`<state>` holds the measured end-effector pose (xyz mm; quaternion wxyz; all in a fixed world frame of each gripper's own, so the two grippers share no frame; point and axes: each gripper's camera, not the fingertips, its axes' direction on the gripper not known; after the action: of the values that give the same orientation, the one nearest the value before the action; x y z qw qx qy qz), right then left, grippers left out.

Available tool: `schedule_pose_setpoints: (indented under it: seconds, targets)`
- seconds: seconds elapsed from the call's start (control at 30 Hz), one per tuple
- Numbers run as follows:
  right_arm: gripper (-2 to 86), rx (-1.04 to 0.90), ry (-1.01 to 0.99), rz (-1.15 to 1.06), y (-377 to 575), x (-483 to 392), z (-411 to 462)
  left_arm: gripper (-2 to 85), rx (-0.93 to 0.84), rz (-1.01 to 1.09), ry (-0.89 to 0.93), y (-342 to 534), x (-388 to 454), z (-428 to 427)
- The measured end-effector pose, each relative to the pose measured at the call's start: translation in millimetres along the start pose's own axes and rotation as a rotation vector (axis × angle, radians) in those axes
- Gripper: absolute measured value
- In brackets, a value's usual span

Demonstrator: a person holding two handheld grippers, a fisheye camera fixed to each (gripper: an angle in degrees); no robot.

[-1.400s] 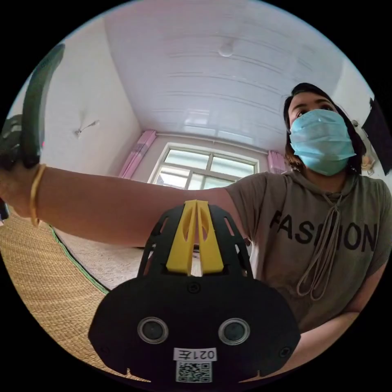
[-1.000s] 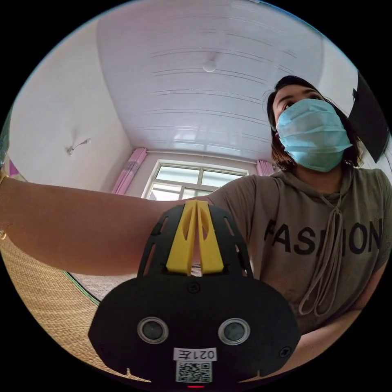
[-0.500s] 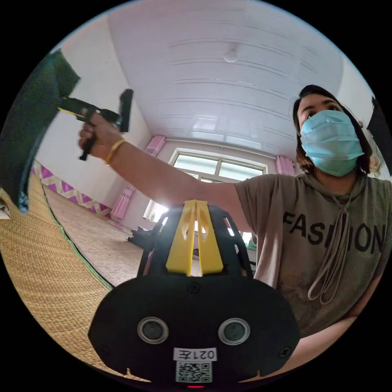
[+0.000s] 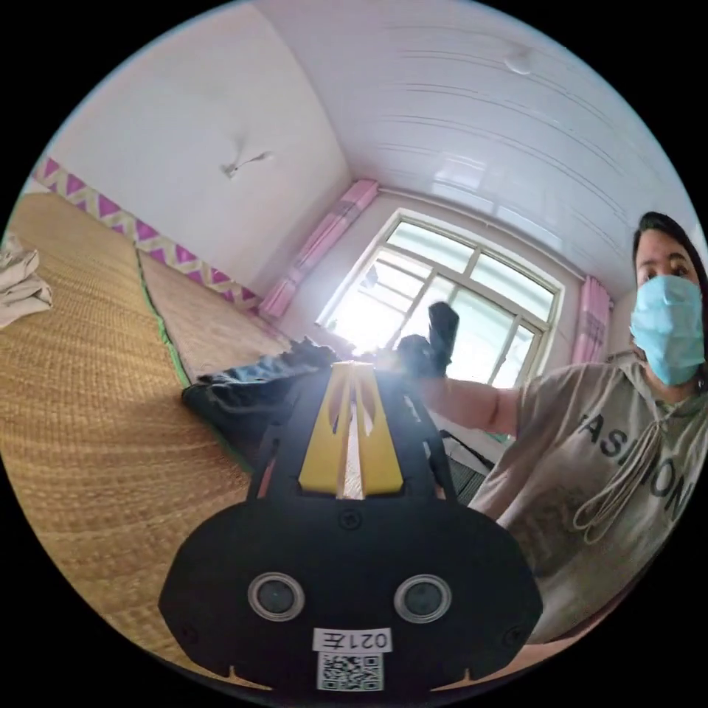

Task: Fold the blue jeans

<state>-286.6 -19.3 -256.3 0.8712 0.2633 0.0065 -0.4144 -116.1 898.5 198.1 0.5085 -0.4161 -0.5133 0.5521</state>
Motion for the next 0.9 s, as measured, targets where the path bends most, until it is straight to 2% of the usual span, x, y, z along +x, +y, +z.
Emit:
schedule_pose_setpoints:
  seconds: [0.13,0.2,0.23,0.33,0.5,0.6,0.67,0.73,0.9]
  targets:
    - [0.1,0.237,0.053,0.229,103,-21,-25,-0.9,-0.028,-0.144,-0.025,-10,-7,15]
    - [1.7,0.344,0.097,0.228,135,-41,-38,-0.9,-0.055,-0.142,-0.047,-9,3,27]
    - [5.3,0.363,0.103,0.180,146,-58,-34,-0.9,-0.073,-0.134,-0.081,-7,11,38]
    - [11.6,0.274,0.085,0.053,152,-97,17,-0.9,-0.125,-0.109,-0.235,-1,29,71]
    - [10.4,0.239,0.195,0.020,179,-128,97,-0.9,-0.170,-0.146,-0.335,6,31,124]
    - [6.7,0.323,0.010,0.220,227,-78,92,-0.9,-0.205,-0.172,-0.341,8,27,161]
    - [5.5,0.492,-0.211,0.556,314,19,70,-0.9,-0.236,-0.185,-0.339,5,25,190]
    - [5.2,0.600,-0.269,0.768,397,81,56,-0.7,-0.265,-0.184,-0.398,-6,24,233]
    - [5.1,0.719,-0.141,1.114,622,171,22,2.0,-0.347,-0.177,-0.469,-32,16,342]
